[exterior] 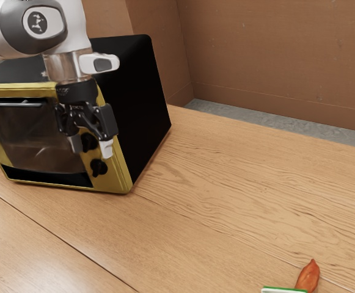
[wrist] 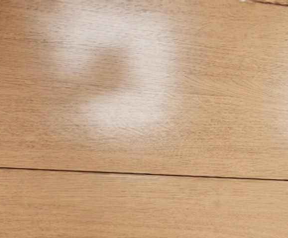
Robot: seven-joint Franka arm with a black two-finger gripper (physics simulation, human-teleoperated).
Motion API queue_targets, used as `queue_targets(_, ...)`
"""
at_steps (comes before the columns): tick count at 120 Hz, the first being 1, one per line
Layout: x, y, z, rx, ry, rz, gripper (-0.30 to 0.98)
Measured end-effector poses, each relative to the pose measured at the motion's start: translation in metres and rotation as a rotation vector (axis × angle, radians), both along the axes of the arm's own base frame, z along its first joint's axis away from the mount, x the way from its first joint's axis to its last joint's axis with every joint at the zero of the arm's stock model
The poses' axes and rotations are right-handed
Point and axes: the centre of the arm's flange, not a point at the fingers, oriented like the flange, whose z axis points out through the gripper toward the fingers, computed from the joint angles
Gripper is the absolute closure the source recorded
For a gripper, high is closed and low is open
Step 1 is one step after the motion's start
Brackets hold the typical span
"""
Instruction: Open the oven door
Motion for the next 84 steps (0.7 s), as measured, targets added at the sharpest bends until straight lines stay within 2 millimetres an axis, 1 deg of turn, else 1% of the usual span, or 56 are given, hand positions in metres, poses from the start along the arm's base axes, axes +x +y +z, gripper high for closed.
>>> queue_targets(12, 0.014, -0.006, 0.006, 0.010, -0.101, -0.022, 0.00)
queue_targets(26, 0.021, -0.004, 0.013, 0.019, -0.175, -0.029, 0.00)
queue_targets(30, 0.014, -0.004, 0.029, 0.028, -0.213, -0.029, 0.00)
queue_targets(32, 0.010, -0.004, 0.040, 0.034, -0.239, -0.029, 0.00)
queue_targets(34, -0.001, -0.005, 0.065, 0.050, -0.291, -0.030, 0.00)
queue_targets(36, -0.024, -0.007, 0.103, 0.081, -0.366, -0.036, 0.00)
queue_targets(39, -0.069, -0.012, 0.158, 0.135, -0.477, -0.052, 0.00)
queue_targets(41, -0.098, -0.014, 0.186, 0.169, -0.534, -0.069, 0.00)
queue_targets(42, -0.110, -0.015, 0.196, 0.184, -0.551, -0.079, 0.00)
queue_targets(44, -0.129, -0.014, 0.207, 0.217, -0.565, -0.096, 0.00)
queue_targets(48, -0.157, 0.004, 0.218, 0.264, -0.563, -0.106, 0.00)
queue_targets(50, -0.166, 0.013, 0.217, 0.281, -0.548, -0.113, 0.00)
queue_targets(52, -0.176, 0.022, 0.210, 0.296, -0.526, -0.119, 0.00)
queue_targets(56, -0.200, 0.039, 0.189, 0.317, -0.493, -0.135, 0.00)
queue_targets(60, -0.216, 0.051, 0.161, 0.328, -0.470, -0.172, 0.00)
queue_targets(64, -0.222, 0.063, 0.134, 0.337, -0.453, -0.216, 0.00)
queue_targets(71, -0.241, 0.099, 0.088, 0.326, -0.452, -0.261, 0.00)
queue_targets(78, -0.250, 0.126, 0.054, 0.306, -0.492, -0.337, 0.00)
queue_targets(84, -0.249, 0.144, 0.030, 0.286, -0.536, -0.412, 0.00)
